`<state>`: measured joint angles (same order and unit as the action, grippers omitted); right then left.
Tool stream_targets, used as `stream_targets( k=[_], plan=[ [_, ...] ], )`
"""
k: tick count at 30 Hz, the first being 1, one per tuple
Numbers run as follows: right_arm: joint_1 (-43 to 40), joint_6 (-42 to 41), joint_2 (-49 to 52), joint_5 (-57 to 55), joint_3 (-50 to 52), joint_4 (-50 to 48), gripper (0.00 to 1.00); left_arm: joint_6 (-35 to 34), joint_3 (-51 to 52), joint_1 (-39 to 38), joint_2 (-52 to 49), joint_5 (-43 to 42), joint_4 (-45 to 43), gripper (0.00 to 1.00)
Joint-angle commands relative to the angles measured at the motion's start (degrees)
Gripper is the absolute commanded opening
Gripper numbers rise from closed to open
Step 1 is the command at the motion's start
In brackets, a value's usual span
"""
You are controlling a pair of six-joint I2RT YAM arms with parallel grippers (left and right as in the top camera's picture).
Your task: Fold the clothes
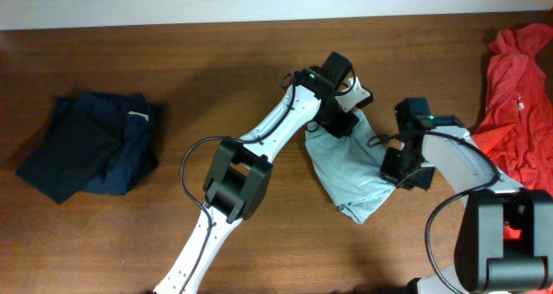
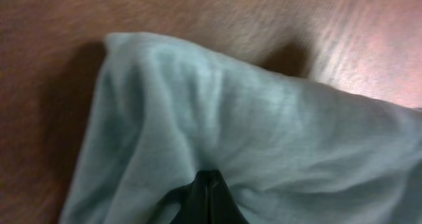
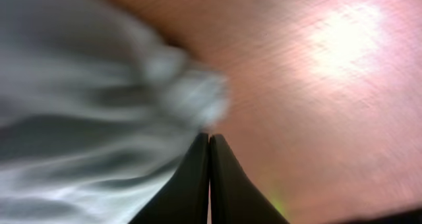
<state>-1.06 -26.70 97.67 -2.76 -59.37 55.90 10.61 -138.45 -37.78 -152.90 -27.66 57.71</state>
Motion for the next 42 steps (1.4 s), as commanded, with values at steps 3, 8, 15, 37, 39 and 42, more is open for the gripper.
stream_targets(
  k=[3,8,15,37,39,42],
  plan=[
    [-3.5,-1.9,0.0,-2.5,0.3,2.0,0.04,-0.8,-0.3,2.2,0.0,3.9,0.9,0.0],
    [-4.3,11.0,-4.3,11.1,0.2,-1.2,0.04,-1.0,-1.0,3.9,0.8,1.9,1.7,0.0],
    [-4.1,17.7,-9.4,27.5,0.2,-7.2,0.04,-2.3,-2.5,4.5,1.0,0.0,1.9,0.0],
    [-2.8,-3.2,7.4,-5.2,4.5,-8.6,0.04,-2.4,-2.5,4.1,1.0,4.0,2.6,0.0],
    [-2.8,-2.3,6.7,-4.2,4.5,-8.5,0.04,-2.4,-2.5,4.3,1.0,4.0,2.7,0.0],
    [-2.6,2.2,4.6,-0.2,4.5,-9.4,0.04,-2.4,-2.5,4.6,1.0,3.9,3.0,0.0]
  ],
)
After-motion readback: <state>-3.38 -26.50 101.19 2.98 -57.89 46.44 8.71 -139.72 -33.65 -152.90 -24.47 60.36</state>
